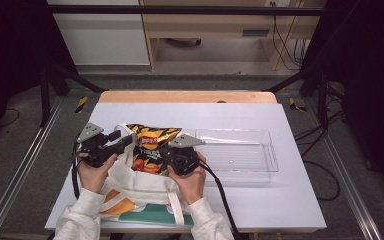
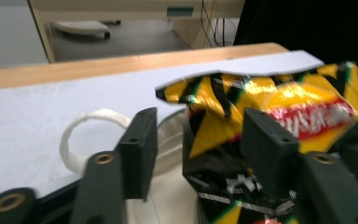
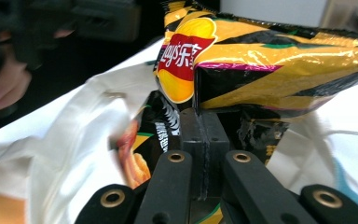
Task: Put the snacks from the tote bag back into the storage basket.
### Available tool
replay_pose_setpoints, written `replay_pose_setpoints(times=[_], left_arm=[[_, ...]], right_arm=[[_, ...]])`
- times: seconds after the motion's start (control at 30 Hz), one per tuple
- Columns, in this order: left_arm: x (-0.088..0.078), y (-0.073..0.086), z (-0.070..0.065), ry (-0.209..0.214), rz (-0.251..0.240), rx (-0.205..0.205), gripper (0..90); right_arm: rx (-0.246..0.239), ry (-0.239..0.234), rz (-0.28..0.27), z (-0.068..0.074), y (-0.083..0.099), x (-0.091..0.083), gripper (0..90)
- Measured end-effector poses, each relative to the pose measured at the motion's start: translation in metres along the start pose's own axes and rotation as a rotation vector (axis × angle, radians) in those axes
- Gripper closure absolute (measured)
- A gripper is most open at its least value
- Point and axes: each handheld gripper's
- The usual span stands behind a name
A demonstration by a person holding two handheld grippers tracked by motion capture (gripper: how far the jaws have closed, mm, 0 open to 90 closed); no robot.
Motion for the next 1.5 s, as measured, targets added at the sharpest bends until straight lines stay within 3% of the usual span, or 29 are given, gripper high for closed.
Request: replay_pose_setpoints(times=[0.2,0.37,0.4,0.43,0.47,0.53,0.6,0.93,0.97,1.03,1.27,1.37,1.5], left_arm=[[-0.001,-0.008,0.004,0.027,-0.040,0.002,34.2],[0.009,-0.016,0.006,0.069,-0.023,0.026,28.1],[0.013,-0.016,0.008,0.096,-0.004,0.035,28.0],[0.013,-0.016,0.008,0.096,-0.004,0.035,28.5],[0.017,-0.014,0.010,0.124,0.032,0.053,30.3],[0.020,-0.013,0.012,0.163,0.043,0.049,33.1],[0.020,-0.012,0.011,0.188,0.037,0.043,42.5],[0.017,-0.010,0.008,0.174,0.042,0.004,64.3],[0.017,-0.010,0.006,0.177,0.042,0.011,69.8],[0.017,-0.010,0.002,0.141,0.046,0.034,74.9],[0.015,-0.009,0.000,0.128,0.061,0.025,82.1],[0.014,-0.008,-0.001,0.127,0.057,0.022,86.0],[0.010,-0.008,-0.005,0.116,0.048,0.038,87.2]], right_arm=[[-0.047,-0.021,-0.008,0.007,0.006,-0.004,90.0],[-0.086,-0.035,-0.002,0.013,0.010,-0.008,90.0],[-0.093,-0.032,0.002,0.014,0.011,-0.008,90.0],[-0.093,-0.032,0.002,0.014,0.011,-0.008,90.0],[-0.086,-0.039,0.002,0.012,0.012,-0.009,90.0],[-0.082,-0.048,0.003,0.011,0.013,-0.008,90.0],[-0.085,-0.045,0.004,0.011,0.013,-0.008,90.0],[-0.087,-0.039,0.007,0.013,0.013,-0.008,90.0],[-0.084,-0.040,0.006,0.012,0.013,-0.008,90.0],[-0.082,-0.041,0.001,0.012,0.013,-0.007,90.0],[-0.069,-0.036,-0.009,0.013,0.013,-0.008,89.4],[-0.066,-0.037,-0.015,0.013,0.013,-0.009,85.9],[-0.038,-0.020,-0.037,0.010,0.012,-0.016,70.7]])
Point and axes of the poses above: each handheld gripper's, and its own axes: x roughly forward along the jaws, y roughly out of its underside, z roughly to its left, and after that the axes turned 13 degrees about z, right-handed
